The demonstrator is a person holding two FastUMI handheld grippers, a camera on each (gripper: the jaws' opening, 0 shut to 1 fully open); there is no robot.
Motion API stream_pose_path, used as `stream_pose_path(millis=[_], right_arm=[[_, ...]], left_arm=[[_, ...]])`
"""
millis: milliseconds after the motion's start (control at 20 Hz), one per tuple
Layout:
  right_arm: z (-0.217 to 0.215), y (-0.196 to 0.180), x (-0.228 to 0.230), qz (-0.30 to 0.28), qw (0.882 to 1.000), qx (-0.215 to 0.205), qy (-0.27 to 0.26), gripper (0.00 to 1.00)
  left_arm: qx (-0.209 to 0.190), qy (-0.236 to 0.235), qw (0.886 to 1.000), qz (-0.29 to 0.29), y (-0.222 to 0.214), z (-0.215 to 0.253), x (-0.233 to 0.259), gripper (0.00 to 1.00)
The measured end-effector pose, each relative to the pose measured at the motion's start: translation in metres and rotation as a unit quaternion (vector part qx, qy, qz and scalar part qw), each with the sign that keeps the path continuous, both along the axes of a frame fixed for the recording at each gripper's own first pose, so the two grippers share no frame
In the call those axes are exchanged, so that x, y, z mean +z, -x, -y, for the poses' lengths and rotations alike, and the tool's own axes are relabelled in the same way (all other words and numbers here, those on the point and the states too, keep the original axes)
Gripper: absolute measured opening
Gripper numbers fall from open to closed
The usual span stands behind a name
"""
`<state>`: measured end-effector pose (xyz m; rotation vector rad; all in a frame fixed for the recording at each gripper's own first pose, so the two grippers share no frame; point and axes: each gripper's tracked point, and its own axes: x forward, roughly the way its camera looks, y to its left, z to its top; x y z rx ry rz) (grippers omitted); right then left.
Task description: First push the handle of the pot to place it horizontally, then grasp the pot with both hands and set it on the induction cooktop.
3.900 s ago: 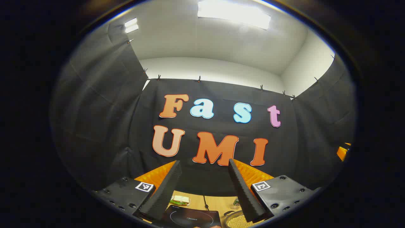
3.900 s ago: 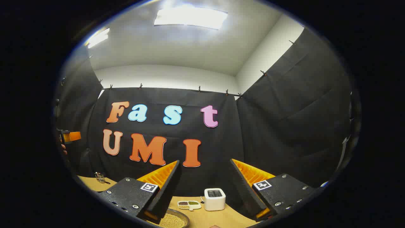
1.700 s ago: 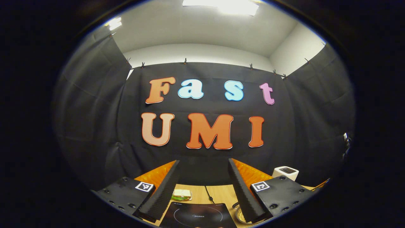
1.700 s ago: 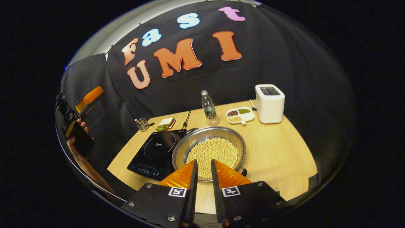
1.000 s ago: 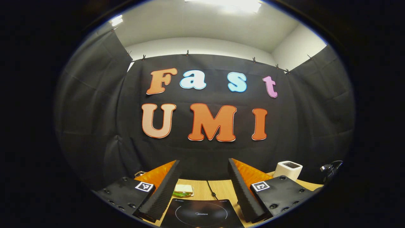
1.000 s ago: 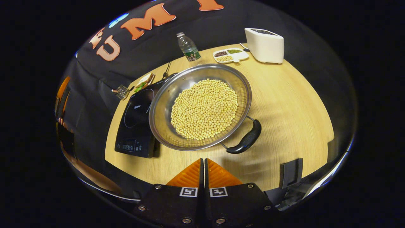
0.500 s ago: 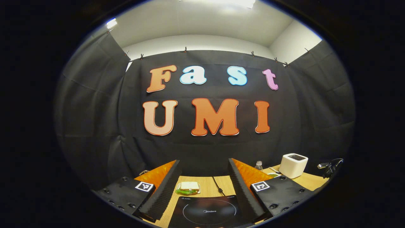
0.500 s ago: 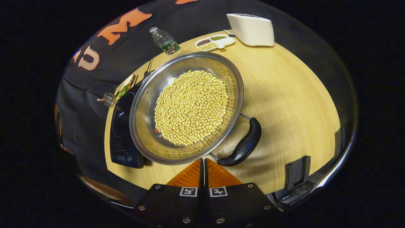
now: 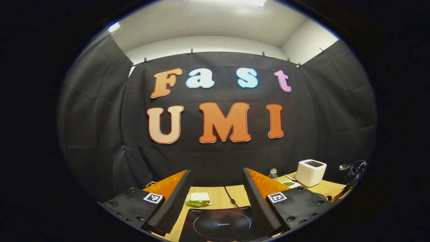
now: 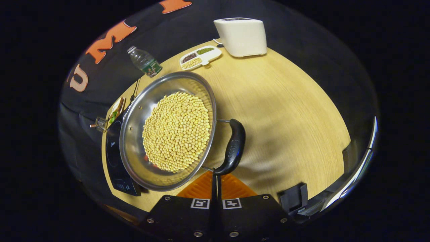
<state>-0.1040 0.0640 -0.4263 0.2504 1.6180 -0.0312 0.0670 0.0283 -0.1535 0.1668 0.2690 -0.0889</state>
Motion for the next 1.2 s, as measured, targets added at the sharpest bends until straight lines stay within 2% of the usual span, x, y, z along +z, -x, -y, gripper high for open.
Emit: stream_pose_path(millis=[300, 650, 1200], right_arm=[[0.015, -0.035, -0.016, 0.019, 0.999, -0.041, 0.020, 0.00], [0.026, -0.076, -0.024, 0.047, 0.995, -0.079, 0.040, 0.00], [0.034, -0.106, -0.035, 0.062, 0.992, -0.103, 0.038, 0.00]], left_arm=[[-0.002, -0.005, 1.000, -0.008, -0.001, 0.001, -0.009, 0.98], [-0.009, 0.011, 0.998, -0.067, -0.004, 0.007, -0.044, 0.98], [-0.053, 0.033, 0.977, -0.203, 0.012, 0.058, -0.130, 0.97]])
